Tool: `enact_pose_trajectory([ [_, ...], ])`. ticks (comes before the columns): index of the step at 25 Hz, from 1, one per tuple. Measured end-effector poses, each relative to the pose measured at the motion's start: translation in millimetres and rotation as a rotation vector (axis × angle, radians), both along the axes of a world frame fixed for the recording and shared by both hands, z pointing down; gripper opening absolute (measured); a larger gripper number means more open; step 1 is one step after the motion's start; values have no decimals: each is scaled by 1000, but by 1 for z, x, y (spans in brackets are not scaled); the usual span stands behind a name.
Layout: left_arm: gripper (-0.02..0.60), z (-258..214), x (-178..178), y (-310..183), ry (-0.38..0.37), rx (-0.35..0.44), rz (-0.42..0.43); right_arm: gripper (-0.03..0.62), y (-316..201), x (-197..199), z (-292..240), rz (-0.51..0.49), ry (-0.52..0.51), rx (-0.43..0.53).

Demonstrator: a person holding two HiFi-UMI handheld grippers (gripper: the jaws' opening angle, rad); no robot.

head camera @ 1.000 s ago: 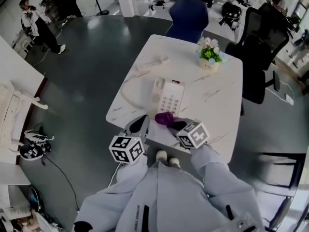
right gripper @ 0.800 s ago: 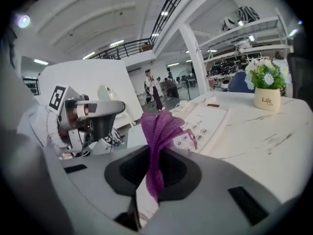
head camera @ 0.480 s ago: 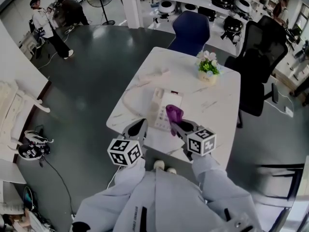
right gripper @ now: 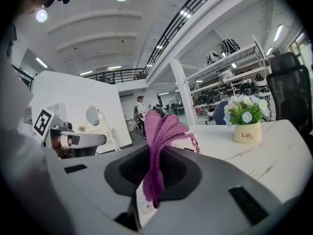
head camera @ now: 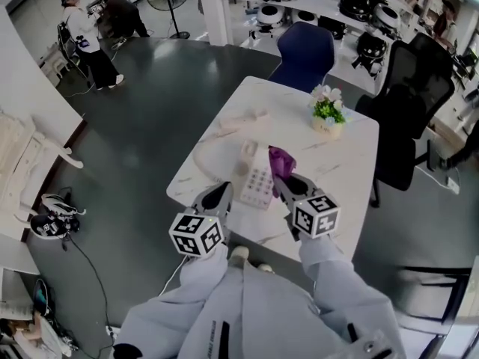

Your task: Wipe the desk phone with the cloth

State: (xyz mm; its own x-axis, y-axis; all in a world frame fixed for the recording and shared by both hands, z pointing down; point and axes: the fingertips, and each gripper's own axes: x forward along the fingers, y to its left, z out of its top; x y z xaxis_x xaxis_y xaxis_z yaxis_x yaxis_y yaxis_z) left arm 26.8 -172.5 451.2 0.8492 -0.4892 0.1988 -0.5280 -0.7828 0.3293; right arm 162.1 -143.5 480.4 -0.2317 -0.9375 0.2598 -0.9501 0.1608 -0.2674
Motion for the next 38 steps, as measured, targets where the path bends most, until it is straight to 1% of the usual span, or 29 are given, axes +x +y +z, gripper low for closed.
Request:
enact_pose_trajectory([
  [5, -2, 8, 5, -11, -5, -16, 2, 38, -21, 12, -8, 33, 46, 20],
  [10, -2, 18, 12, -33, -11, -39, 27, 38, -45, 25, -9, 66, 108, 23],
  [17, -2, 32, 25, -69, -23, -77, 111, 38, -77, 38, -7, 137, 182, 7],
  [22, -2, 43, 29, -81, -32, -116, 169, 38, -94, 41, -6, 178, 284, -23],
  [25, -2, 47, 35, -89, -35, -129, 202, 38, -107, 42, -6, 176, 360, -37],
  [27, -2, 48, 38, -95, -37, -134, 220, 38, -116, 41, -4, 167, 389, -59],
  [33, -3, 55, 36, -113, -40, -149, 234, 38, -141, 29, 17, 111, 496, -148],
  [35, -2, 56, 33, -118, -39, -152, 240, 38, -146, 24, 26, 97, 516, -185],
  [38, -2, 58, 31, -123, -37, -157, 249, 38, -151, 17, 39, 79, 516, -232],
])
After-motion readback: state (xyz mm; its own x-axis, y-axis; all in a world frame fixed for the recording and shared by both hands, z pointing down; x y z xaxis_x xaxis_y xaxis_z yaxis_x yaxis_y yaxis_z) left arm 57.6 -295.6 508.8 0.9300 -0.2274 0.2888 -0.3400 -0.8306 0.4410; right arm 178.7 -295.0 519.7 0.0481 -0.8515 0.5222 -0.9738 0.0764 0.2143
